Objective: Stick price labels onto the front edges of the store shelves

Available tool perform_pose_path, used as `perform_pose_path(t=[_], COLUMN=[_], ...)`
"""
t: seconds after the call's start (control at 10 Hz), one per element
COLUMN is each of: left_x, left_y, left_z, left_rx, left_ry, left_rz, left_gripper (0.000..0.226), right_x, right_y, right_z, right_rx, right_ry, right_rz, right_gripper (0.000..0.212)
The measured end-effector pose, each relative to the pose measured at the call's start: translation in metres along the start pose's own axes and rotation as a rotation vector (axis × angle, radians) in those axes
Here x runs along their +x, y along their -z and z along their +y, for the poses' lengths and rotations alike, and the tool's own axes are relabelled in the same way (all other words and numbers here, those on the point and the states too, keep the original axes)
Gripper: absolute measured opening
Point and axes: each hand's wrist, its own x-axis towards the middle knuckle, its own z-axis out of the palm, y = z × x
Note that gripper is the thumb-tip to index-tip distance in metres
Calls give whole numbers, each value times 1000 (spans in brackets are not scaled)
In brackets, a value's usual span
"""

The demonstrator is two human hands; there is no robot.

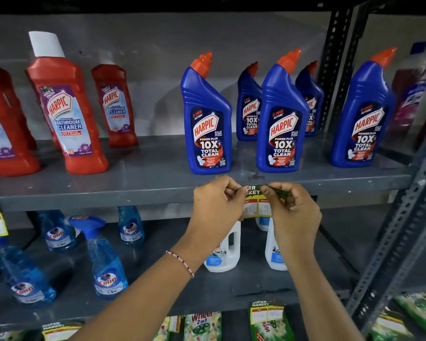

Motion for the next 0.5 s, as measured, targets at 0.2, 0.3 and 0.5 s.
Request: perform_pose_path(t=[0.2,0.3,0.5], left_x=[10,8,9], left_y=[10,13,38], left_z=[9,12,1], left_rx=[93,111,131], left_ry=[75,98,158], left_rz=[-100,-127,-93], left_gripper=[24,30,43], right_x=[4,7,14], right_y=[-1,4,18], right_z=[-2,2,-4], right_rx=[-125,-73,-101], right_ry=[14,-54,-110], right_rz=[83,151,285], right_gripper=[17,20,29])
